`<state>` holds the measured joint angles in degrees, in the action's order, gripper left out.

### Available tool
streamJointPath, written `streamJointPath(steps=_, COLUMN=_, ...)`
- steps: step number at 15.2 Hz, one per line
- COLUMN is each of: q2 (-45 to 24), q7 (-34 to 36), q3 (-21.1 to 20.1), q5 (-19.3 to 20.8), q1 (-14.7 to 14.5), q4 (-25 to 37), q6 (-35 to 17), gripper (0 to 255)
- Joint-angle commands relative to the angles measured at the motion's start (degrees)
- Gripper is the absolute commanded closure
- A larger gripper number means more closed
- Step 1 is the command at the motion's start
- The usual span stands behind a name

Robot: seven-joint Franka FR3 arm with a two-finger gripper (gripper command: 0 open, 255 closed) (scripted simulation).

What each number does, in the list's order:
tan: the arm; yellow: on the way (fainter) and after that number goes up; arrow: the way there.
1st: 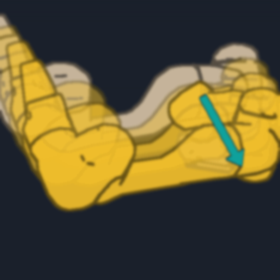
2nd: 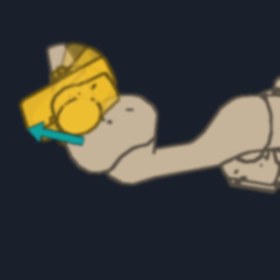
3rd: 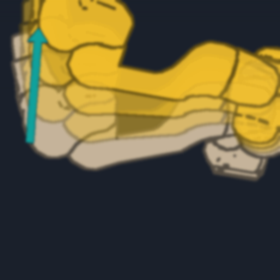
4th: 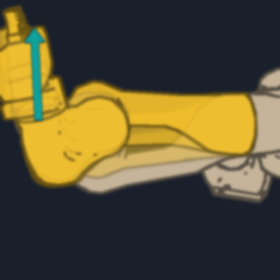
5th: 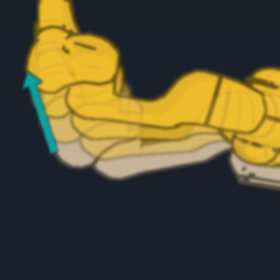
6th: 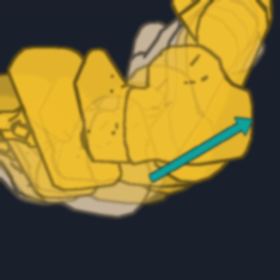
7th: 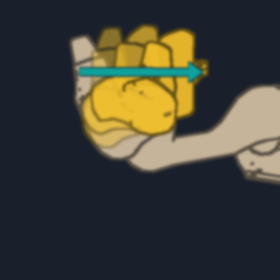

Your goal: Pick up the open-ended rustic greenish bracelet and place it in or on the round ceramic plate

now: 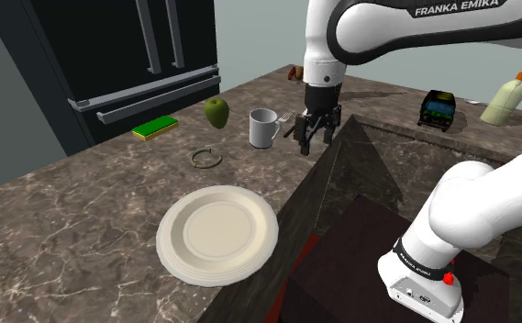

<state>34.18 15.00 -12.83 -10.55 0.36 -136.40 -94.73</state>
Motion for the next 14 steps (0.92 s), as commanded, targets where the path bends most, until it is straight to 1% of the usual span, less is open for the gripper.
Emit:
streamJointPath(steps=1, q2=-3.18, q7=4.51, q3=-2.59, q5=-0.93, q1=0.16, q4=1.9, q6=-2.55, gripper=0)
streamJointPath(steps=5, q2=-10.02, q7=13.11, q3=-7.35, q5=-1.15, q1=0.89, q4=6.39, q6=-7.12, gripper=0)
streamJointPath(steps=8, q2=-15.78, q7=19.85, q3=-10.68, q5=0.05, q1=1.6, q4=10.61, q6=-10.13, gripper=0)
streamJointPath(steps=11, q2=-22.08, q7=26.93, q3=-13.65, q5=2.54, q1=2.23, q4=15.56, q6=-12.57, gripper=0)
streamJointPath(steps=14, q2=-28.89, q7=34.31, q3=-16.06, q5=6.3, q1=2.42, q4=21.28, q6=-14.24, gripper=0)
